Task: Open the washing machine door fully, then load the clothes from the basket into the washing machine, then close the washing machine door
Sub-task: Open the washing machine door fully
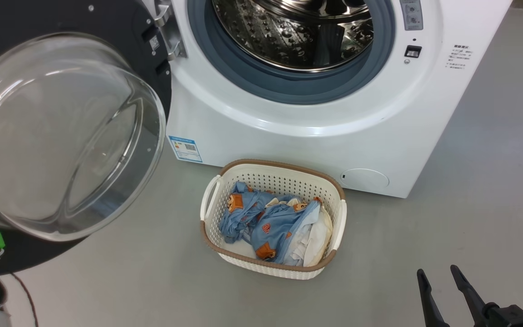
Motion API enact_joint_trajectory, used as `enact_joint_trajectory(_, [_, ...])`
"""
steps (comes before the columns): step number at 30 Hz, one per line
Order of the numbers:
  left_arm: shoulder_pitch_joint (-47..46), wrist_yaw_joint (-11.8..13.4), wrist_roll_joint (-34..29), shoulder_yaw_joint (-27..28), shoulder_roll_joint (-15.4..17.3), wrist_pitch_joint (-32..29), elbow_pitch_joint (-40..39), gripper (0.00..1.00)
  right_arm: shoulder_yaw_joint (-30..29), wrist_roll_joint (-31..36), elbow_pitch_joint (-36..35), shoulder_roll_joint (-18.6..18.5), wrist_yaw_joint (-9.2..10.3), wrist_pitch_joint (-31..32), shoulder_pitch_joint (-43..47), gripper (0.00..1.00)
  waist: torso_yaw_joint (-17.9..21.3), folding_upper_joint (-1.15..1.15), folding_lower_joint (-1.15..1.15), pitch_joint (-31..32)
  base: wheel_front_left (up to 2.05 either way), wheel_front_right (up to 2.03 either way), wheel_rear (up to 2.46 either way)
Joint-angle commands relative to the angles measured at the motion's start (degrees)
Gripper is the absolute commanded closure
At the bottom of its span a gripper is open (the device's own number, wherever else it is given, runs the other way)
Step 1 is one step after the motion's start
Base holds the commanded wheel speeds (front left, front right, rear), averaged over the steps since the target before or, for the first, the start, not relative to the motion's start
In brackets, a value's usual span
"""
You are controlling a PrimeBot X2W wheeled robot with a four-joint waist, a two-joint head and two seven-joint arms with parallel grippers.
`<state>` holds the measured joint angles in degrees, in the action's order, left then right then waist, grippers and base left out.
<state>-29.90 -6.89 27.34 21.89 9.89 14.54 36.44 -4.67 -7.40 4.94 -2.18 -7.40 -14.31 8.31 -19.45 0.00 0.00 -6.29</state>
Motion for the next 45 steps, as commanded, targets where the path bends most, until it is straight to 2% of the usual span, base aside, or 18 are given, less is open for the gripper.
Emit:
enact_joint_trajectory(1, [1.59,-0.43,0.58,0.73,1.74,0.45,-3.87,1.00,1.46,-0.42,-1.44,-0.70,-0.09,-0.69,-0.97,0.00,0.36,0.00,0.00,-0.09,0.00,0.00,0.00])
enact_joint_trajectory(2, [2.54,-0.49,1.17,0.34,1.15,0.45,-6.12,0.91,1.52,-0.36,-1.51,-0.70,-0.09,-0.69,-1.10,0.00,0.58,0.00,0.00,-0.13,0.00,0.00,0.00])
enact_joint_trajectory(3, [3.56,-0.53,2.03,-0.19,0.56,0.45,-8.80,0.67,1.62,-0.33,-1.60,-0.70,-0.09,-0.69,-1.24,0.00,0.92,0.00,0.00,-0.16,0.00,0.00,0.00])
enact_joint_trajectory(4, [4.70,-0.55,2.96,-0.97,0.08,0.45,-11.73,0.52,1.80,-0.28,-1.68,-0.70,-0.09,-0.69,-1.36,0.00,1.27,0.00,0.00,-0.20,0.00,0.00,0.00])
enact_joint_trajectory(5, [5.98,-0.56,3.98,-1.89,-0.36,0.45,-14.58,0.31,1.96,-0.26,-1.83,-0.70,-0.09,-0.69,-1.50,0.00,1.65,0.00,0.00,-0.21,0.00,0.00,0.00])
enact_joint_trajectory(6, [7.34,-0.56,4.76,-2.84,-0.57,0.45,-17.37,0.17,2.18,-0.25,-1.96,-0.70,-0.09,-0.69,-1.63,0.00,2.06,0.00,0.00,-0.25,0.00,0.00,0.00])
enact_joint_trajectory(8, [10.14,-0.57,6.33,-4.90,-0.73,0.46,-22.97,0.00,2.65,-0.32,-2.37,-0.70,-0.09,-0.69,-2.01,0.00,3.15,0.00,0.00,-0.44,0.00,0.00,0.00])
enact_joint_trajectory(9, [10.14,-0.57,6.33,-4.90,-0.73,0.46,-22.97,0.00,2.65,-0.32,-2.37,-0.70,-0.09,-0.69,-2.01,0.00,3.15,0.00,0.00,-0.44,0.00,0.00,0.00])
enact_joint_trajectory(15, [18.45,-0.58,8.69,-9.99,0.17,-0.12,-35.24,0.00,3.83,-0.90,-3.60,-0.70,-0.09,-0.69,-2.84,0.00,7.40,0.00,0.00,-0.77,0.00,0.00,0.00])
enact_joint_trajectory(19, [22.92,-0.58,9.04,-12.16,0.36,-0.61,-38.39,0.00,4.70,-1.56,-4.15,-0.70,-0.09,-0.69,-2.65,0.00,10.52,0.00,0.00,-0.65,0.00,0.00,0.00])
enact_joint_trajectory(29, [32.41,-0.59,7.20,-17.25,3.86,-0.78,-38.42,0.00,8.12,-2.69,-4.38,-0.70,-0.09,-0.69,-2.24,0.00,18.61,0.00,0.00,0.11,0.00,0.00,0.00])
enact_joint_trajectory(35, [36.27,-0.59,5.21,-16.97,3.91,0.13,-34.54,0.00,9.59,-2.66,-4.41,-0.70,-0.09,-0.69,-1.09,0.00,22.23,0.00,0.00,1.37,0.00,0.00,0.00])
enact_joint_trajectory(39, [38.77,-0.59,2.70,-16.76,3.29,0.37,-33.29,0.00,9.32,-2.26,-4.74,-0.70,-0.09,-0.69,-0.32,0.00,23.36,0.00,0.00,2.07,0.00,0.00,0.00])
enact_joint_trajectory(45, [40.95,-0.59,0.46,-16.51,2.12,0.44,-33.13,0.00,7.96,-1.87,-5.14,-0.70,-0.09,-0.69,0.69,0.00,22.98,0.00,0.00,2.87,0.00,0.00,0.00])
